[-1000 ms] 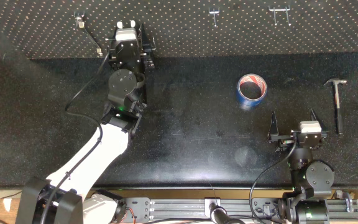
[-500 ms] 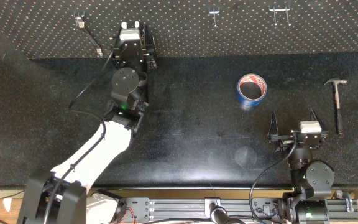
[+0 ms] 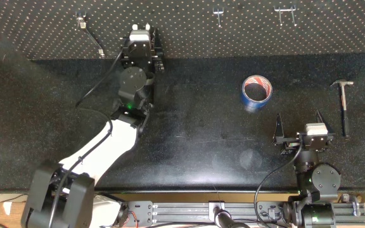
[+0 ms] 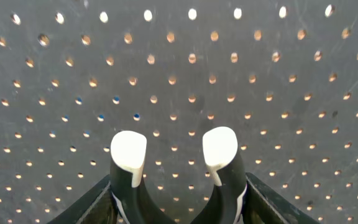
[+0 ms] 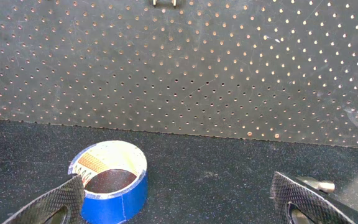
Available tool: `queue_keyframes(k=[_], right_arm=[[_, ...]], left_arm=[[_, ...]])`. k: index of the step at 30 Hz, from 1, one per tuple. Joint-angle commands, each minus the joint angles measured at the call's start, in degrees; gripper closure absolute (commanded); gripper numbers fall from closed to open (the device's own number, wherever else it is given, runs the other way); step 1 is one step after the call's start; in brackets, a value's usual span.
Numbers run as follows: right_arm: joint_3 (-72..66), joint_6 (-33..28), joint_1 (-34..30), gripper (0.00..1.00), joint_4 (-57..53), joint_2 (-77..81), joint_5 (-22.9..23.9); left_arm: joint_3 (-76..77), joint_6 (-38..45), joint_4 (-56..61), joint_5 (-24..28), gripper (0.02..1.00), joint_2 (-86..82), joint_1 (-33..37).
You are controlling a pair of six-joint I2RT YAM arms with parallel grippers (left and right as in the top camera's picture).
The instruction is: Place Tools Onto Pegboard
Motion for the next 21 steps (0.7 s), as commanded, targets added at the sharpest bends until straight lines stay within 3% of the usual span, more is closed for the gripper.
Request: queue_keyframes(k=[1, 21], right_arm=[[-0.3, -0.7, 0.4, 0.027, 0.0, -0.4, -0.5], [-0.3, -0.7, 0.4, 0.025, 0.0, -0.4, -0.5]], left_arm=[[2.1, -0.3, -0.2, 0.9, 0.989, 1.0, 0.2], [2.1, -0.3, -3.9, 1.3, 0.989, 5.1, 1.9]])
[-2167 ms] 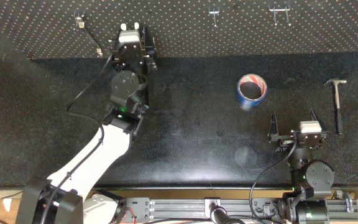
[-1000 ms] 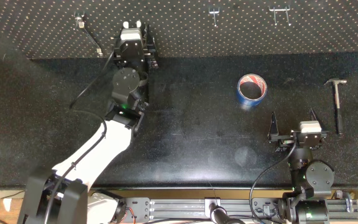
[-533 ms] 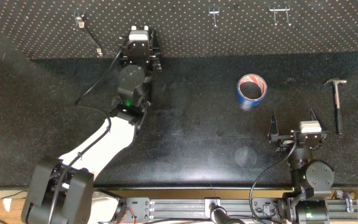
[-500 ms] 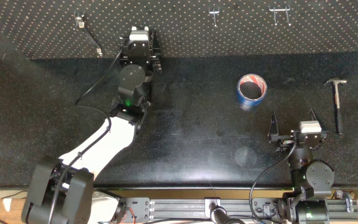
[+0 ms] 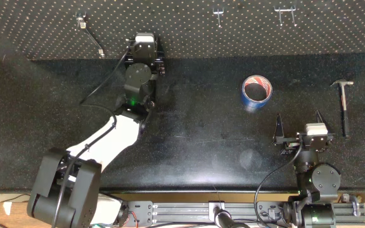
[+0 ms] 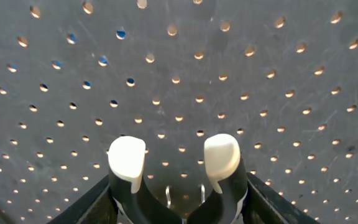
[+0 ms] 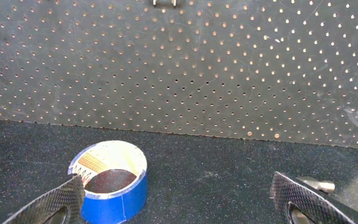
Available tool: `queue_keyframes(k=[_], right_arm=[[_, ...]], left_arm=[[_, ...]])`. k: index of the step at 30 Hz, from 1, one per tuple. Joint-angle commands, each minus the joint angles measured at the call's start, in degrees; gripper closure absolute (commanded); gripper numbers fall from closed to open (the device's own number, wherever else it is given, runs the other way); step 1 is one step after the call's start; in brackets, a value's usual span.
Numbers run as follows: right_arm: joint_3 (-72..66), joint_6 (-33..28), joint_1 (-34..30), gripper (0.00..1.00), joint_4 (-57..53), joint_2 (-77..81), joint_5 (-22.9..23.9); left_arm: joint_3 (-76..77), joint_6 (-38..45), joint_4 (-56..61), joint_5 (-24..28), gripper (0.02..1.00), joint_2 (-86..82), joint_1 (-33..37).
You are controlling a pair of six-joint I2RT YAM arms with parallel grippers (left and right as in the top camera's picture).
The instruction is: Place Tools Onto Pegboard
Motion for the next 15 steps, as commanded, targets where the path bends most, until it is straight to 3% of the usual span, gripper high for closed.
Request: queue_keyframes(k=[1, 15], right_arm=[[-0.3, -0.7, 0.4, 0.025, 0.0, -0.4, -0.5], [-0.3, -0.7, 0.4, 0.025, 0.0, -0.4, -0.5]], left_arm=[[1.6, -0.3, 0.7, 1.2, 0.989, 0.6, 1.3], [1.6, -0.3, 3.3, 4.1, 0.991, 1.3, 2.8]])
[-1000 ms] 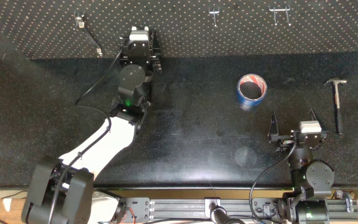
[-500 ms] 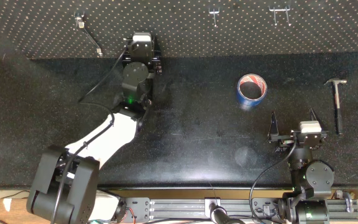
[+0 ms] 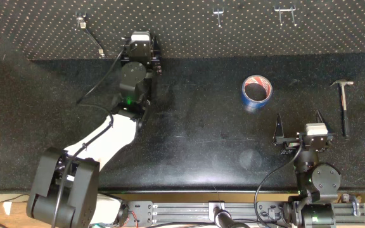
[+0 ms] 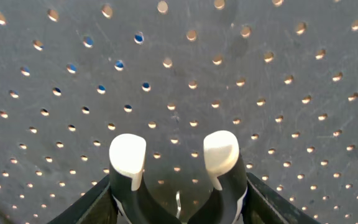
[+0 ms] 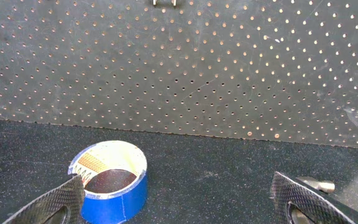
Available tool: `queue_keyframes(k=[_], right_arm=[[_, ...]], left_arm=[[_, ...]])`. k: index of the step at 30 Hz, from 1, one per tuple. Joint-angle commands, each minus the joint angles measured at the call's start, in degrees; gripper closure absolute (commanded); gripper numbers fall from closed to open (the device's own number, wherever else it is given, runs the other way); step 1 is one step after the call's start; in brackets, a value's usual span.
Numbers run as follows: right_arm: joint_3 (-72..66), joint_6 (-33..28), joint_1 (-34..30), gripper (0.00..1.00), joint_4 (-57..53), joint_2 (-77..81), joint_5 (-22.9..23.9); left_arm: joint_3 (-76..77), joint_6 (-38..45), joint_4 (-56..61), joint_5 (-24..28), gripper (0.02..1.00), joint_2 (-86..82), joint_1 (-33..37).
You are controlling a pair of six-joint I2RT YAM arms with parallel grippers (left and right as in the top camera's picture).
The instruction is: Place Tools Onto Pegboard
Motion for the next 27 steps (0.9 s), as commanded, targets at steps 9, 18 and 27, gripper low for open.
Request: queue_keyframes(k=[9, 18, 27], right_arm=[[-0.3, -0.7, 0.4, 0.025, 0.0, -0.4, -0.5], [-0.3, -0.7, 0.4, 0.025, 0.0, -0.4, -0.5], [-0.3, -0.7, 0.4, 0.025, 0.0, -0.4, -0.5]], left_arm=[[1.6, -0.3, 3.3, 3.4, 0.989, 2.6, 0.5], [1.6, -0.3, 3.5, 4.3, 0.428, 2.9, 0.5], [1.6, -0.3, 3.5, 4.4, 0.023, 2.7, 0.5]])
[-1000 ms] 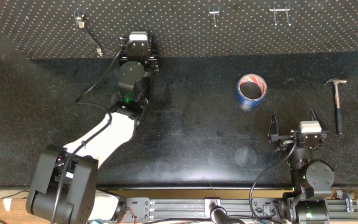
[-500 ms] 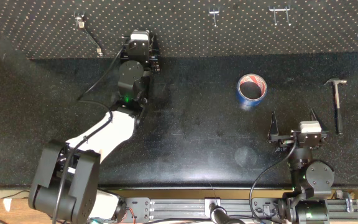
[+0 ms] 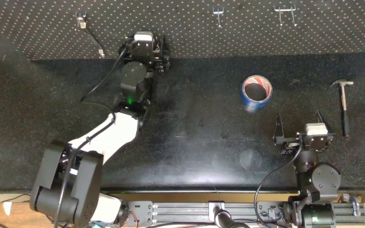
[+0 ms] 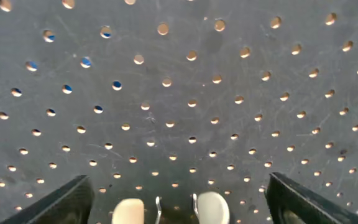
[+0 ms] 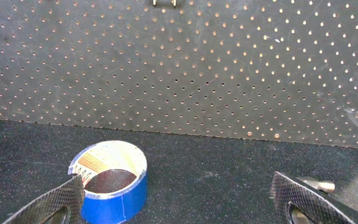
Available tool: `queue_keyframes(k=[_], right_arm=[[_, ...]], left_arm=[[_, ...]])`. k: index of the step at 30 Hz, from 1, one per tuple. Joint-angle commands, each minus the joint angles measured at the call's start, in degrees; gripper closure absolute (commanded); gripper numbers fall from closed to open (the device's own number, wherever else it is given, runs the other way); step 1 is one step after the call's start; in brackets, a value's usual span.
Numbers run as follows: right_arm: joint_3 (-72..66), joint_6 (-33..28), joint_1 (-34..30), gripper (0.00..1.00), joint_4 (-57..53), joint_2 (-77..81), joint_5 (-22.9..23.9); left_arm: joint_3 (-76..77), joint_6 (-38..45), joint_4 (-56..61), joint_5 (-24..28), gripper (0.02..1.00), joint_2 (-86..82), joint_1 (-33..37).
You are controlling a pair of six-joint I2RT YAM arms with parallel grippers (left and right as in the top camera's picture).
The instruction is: Place Tools Onto Pegboard
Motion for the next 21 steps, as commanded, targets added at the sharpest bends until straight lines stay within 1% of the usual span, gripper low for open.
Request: queue_keyframes(k=[1, 5, 8, 12, 15, 16, 19, 21], right_arm=[[-0.3, -0.7, 0.4, 0.025, 0.0, -0.4, -0.5], [-0.3, -0.7, 0.4, 0.025, 0.0, -0.4, -0.5], [-0.3, -0.7, 0.4, 0.025, 0.0, -0.4, -0.5], [-0.3, -0.7, 0.4, 0.025, 0.0, -0.4, -0.5], [-0.3, -0.7, 0.4, 0.025, 0.0, -0.4, -0.5], [-0.3, -0.7, 0.4, 0.025, 0.0, -0.4, -0.5], [-0.3, -0.7, 0.4, 0.025, 0.0, -0.4, -0.5], [-0.3, -0.7, 0.4, 0.025, 0.0, -0.4, -0.5]], left_arm=[[1.6, -0.1, 0.2, 0.5, 0.023, -0.2, 0.3], [1.6, -0.1, -0.3, 0.5, 0.023, -3.5, 0.8], [1.6, -0.1, -5.0, 0.5, 0.023, -7.7, 2.3], [1.5, -0.1, -18.0, 0.9, 0.023, -16.1, 4.8], [-0.1, -0.1, -31.3, 0.9, 0.023, -25.0, 6.7], [-1.6, -0.1, -33.5, 0.9, 0.023, -27.8, 7.5], [-8.4, -0.1, -34.2, 1.0, 0.023, -35.9, 9.0], [-14.1, -0.1, -33.2, 2.6, 0.023, -41.8, 9.8]])
